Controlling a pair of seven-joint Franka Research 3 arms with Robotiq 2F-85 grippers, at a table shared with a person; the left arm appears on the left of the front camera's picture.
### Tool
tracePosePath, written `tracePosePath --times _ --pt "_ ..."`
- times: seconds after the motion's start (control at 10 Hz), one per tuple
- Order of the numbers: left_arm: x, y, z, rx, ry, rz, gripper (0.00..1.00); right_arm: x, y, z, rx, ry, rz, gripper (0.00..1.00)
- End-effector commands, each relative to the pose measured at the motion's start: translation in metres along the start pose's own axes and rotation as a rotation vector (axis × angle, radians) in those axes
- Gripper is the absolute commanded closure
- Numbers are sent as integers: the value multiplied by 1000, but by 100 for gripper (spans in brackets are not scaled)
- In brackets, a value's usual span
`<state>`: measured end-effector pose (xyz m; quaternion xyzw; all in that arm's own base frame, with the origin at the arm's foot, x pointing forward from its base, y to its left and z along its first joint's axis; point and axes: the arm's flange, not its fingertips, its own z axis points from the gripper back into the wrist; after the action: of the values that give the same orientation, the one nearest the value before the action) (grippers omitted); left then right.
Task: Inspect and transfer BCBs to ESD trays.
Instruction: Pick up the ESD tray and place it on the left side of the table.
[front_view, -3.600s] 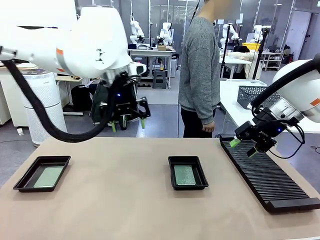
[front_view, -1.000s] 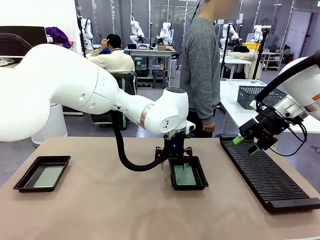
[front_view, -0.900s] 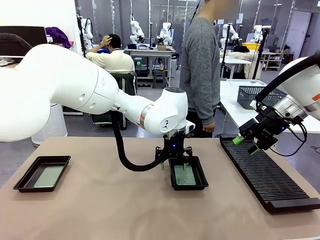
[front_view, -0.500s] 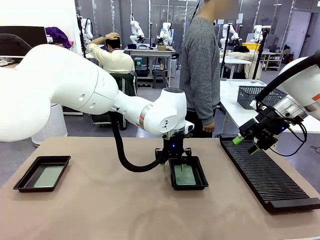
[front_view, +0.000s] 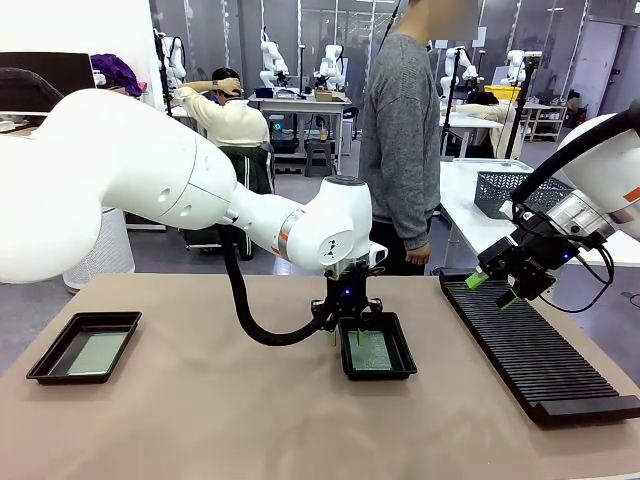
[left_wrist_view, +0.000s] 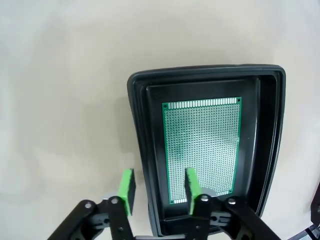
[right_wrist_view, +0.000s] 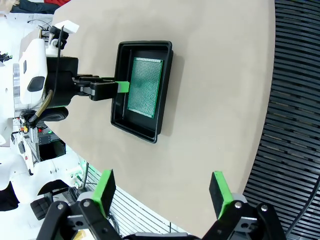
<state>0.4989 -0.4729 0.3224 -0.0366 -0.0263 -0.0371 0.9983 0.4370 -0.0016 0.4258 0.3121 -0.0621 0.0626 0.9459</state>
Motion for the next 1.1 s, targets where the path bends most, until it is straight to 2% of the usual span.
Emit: tracePosePath --times 0.0,0.8,0.9,1.0 --pt "-5 9 -4 -21 1 -3 53 -1 1 0 -9 0 -6 0" --pt "-6 11 -4 -2 6 10 96 -1 1 0 -9 0 -6 0" --pt "-5 11 -4 -4 5 8 100 -1 1 0 -9 0 -6 0" --pt "-6 11 -4 -4 5 9 100 -1 1 0 -9 0 -6 0"
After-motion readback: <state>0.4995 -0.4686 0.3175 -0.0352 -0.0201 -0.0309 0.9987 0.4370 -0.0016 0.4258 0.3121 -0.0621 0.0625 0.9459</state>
